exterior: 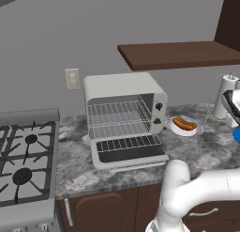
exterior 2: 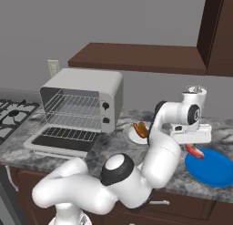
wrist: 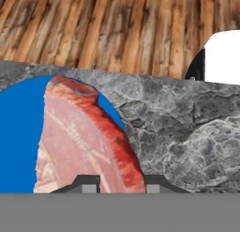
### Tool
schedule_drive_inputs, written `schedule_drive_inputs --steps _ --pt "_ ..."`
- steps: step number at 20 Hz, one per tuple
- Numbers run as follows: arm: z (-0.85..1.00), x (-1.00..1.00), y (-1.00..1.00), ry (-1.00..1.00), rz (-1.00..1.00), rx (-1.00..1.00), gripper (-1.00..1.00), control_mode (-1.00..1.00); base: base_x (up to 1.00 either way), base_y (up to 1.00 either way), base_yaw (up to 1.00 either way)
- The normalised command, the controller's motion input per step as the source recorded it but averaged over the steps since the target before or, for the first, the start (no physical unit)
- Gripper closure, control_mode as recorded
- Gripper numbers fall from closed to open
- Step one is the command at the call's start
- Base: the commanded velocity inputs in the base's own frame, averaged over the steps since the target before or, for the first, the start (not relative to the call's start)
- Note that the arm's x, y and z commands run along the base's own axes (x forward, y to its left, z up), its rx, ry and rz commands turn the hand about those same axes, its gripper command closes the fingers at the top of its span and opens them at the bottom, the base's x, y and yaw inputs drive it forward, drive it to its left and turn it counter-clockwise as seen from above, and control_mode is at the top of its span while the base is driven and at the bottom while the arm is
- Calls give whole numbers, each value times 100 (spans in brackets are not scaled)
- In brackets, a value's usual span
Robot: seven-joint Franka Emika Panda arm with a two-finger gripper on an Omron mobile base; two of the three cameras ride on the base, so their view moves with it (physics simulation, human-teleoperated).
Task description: Open the toaster oven door. Place the hotdog bun on the top rack in the toaster oven and place the steak on the bottom rack.
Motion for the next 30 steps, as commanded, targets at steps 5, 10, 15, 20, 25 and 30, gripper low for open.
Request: schedule_drive_inputs --steps 5,10,15,20,25,30 --pt "27 -25 68 -1 23 0 100 -100 0 0 0" --pt "27 -24 69 0 21 2 100 -100 0 0 0" --pt "28 -14 71 0 23 2 100 -100 0 0 0" --pt "32 -8 71 0 22 1 100 -100 0 0 0" --pt "19 -14 75 -2 20 0 100 -100 0 0 0" --pt "15 -11 75 -5 13 4 100 -100 0 0 0"
